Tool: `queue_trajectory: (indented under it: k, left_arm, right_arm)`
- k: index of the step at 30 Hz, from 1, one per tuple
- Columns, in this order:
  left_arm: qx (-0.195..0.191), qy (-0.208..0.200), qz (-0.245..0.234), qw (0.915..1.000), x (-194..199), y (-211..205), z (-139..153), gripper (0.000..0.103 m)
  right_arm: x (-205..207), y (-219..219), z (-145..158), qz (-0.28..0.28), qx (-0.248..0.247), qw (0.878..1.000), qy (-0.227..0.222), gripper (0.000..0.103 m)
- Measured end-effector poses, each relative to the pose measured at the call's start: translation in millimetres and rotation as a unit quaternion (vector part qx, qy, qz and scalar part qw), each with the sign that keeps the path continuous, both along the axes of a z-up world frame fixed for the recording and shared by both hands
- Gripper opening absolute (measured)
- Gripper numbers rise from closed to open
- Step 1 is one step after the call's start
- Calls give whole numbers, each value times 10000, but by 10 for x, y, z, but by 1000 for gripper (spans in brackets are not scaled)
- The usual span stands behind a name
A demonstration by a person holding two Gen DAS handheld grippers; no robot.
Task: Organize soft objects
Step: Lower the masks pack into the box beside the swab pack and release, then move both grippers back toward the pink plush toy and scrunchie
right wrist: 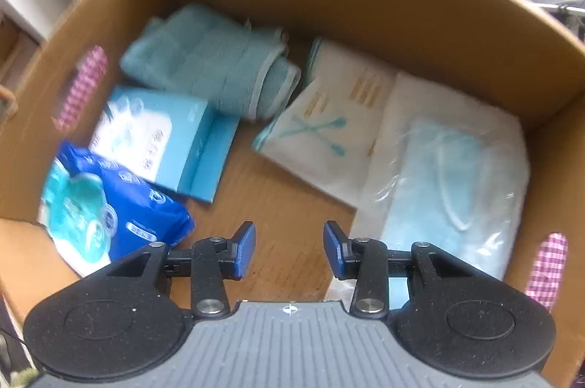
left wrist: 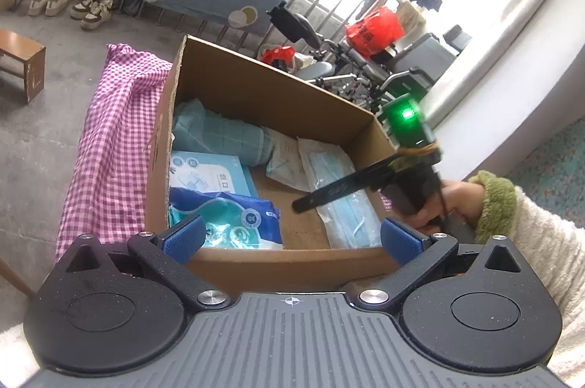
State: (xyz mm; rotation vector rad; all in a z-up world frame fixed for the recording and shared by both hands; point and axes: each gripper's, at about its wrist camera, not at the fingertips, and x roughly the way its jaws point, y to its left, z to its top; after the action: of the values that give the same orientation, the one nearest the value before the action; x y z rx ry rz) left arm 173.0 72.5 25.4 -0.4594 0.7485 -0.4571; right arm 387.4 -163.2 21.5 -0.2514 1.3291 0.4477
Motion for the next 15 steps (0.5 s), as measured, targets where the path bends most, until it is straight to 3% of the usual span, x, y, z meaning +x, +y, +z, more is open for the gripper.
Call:
queue_trajectory:
  k: [6,15]
  left_arm:
    - [-60,5,-33,10000,-10,38,-36,102]
    - [-84,-33,8,10000,-57,102,-10,102]
  right_arm:
    - [137,-174,-41,-478,-327,9983,-60,43]
    - [149,-329,-25,-770,-244,9967,-75,42]
